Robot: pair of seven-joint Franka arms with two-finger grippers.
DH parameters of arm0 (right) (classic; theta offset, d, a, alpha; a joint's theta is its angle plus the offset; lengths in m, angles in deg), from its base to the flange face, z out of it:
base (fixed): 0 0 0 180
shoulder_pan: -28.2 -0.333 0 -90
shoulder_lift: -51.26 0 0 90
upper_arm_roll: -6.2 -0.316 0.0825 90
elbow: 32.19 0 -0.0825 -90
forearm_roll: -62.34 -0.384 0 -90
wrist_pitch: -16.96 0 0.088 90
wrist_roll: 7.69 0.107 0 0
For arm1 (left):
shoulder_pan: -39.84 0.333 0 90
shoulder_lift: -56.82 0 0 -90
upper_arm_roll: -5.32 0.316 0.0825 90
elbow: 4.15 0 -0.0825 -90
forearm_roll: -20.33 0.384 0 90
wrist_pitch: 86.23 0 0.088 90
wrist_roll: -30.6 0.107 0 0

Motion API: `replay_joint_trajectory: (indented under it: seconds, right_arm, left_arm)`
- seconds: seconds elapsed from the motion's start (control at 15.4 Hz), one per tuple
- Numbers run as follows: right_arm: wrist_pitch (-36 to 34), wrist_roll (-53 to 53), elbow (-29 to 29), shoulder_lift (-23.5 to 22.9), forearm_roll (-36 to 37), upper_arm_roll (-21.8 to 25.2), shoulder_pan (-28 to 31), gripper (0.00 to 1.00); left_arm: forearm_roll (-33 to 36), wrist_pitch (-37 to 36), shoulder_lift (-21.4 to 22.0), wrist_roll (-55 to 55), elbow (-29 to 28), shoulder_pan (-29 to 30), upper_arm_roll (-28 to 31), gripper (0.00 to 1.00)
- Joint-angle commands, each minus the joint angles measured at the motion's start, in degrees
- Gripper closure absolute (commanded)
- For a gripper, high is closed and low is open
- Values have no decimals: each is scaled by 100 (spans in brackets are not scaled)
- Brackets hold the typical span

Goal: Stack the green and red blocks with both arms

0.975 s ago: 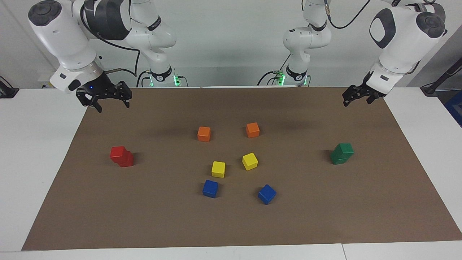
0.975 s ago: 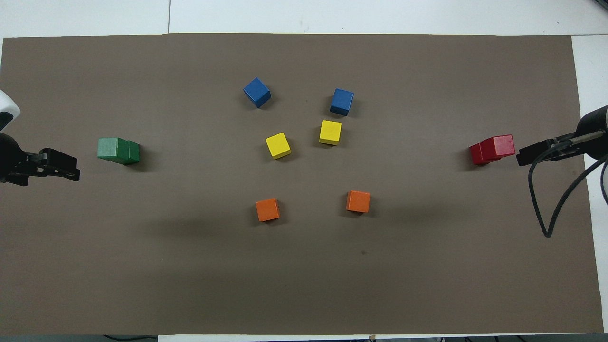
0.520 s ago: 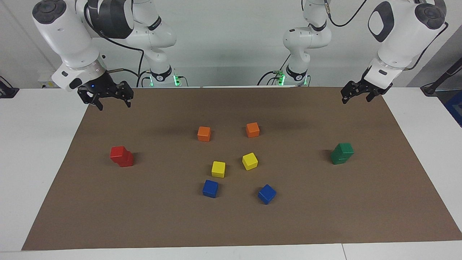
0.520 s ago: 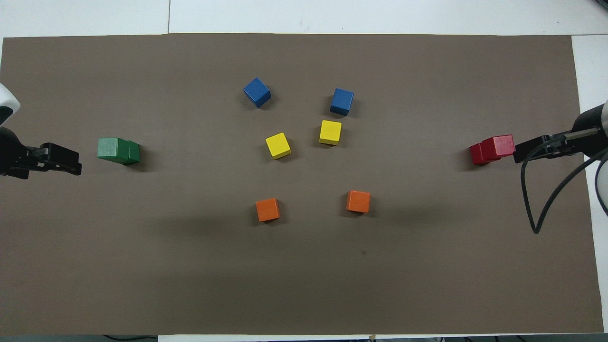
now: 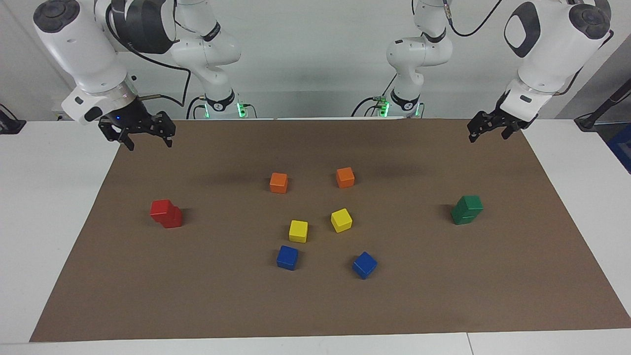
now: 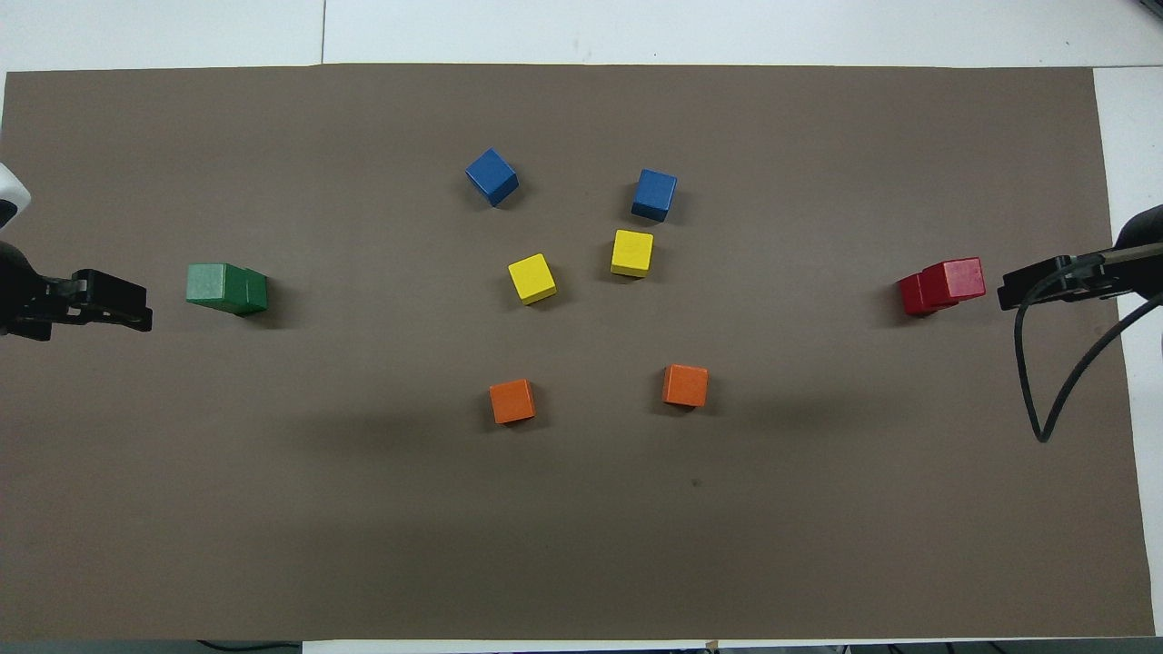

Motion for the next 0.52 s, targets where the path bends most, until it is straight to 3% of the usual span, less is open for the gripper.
replay_joint_trajectory:
  seconds: [0.0, 0.46]
  right_arm:
    - [42, 46, 51, 56, 72, 17, -57, 0]
    - [50, 55, 43, 47, 107, 17, -48, 0]
  left_arm:
    - [-208, 72, -7, -73, 22, -25, 57, 0]
    - [-200, 63, 2, -65, 13, -25, 65, 0]
